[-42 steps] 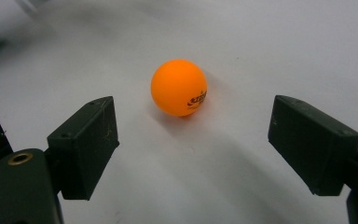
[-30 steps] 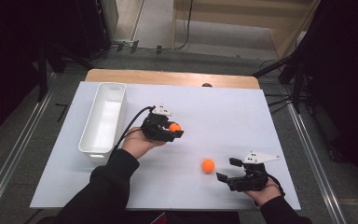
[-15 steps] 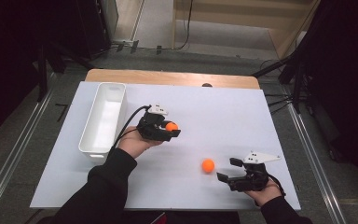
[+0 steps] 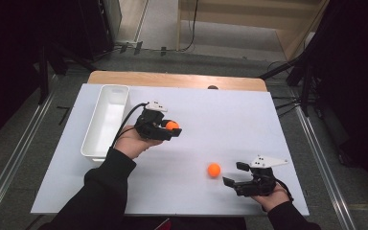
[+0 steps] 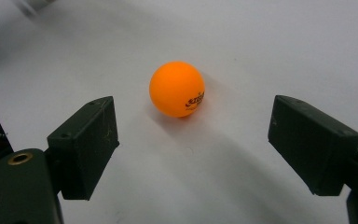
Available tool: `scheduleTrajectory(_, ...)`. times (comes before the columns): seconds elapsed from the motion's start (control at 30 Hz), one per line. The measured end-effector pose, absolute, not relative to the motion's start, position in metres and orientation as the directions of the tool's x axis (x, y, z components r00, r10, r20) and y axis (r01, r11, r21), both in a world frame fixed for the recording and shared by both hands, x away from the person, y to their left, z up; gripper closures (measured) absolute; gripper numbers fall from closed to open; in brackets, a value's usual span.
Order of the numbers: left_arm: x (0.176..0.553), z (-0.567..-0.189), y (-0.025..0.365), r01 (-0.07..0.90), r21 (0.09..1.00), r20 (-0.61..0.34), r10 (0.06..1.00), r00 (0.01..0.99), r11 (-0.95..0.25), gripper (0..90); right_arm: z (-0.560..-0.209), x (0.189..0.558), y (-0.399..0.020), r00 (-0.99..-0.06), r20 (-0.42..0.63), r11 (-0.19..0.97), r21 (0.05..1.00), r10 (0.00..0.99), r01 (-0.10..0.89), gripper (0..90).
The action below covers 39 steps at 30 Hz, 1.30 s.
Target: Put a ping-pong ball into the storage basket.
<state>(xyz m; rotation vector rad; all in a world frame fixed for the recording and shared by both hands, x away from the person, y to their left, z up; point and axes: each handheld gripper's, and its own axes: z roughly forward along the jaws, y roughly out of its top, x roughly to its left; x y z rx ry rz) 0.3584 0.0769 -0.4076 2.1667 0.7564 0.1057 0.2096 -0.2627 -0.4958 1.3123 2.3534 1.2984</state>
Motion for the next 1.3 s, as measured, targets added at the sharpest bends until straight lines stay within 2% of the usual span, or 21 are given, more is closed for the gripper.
scheduleTrajectory(1.3, 0.370, -0.373, 0.134, 0.498, 0.766, -0.143, 0.648, 0.748, -0.406, 50.6, -0.495, 0.210, -0.260, -0.616, 0.259, 0.254, 0.743, 0.744, 0.620, 14.4)
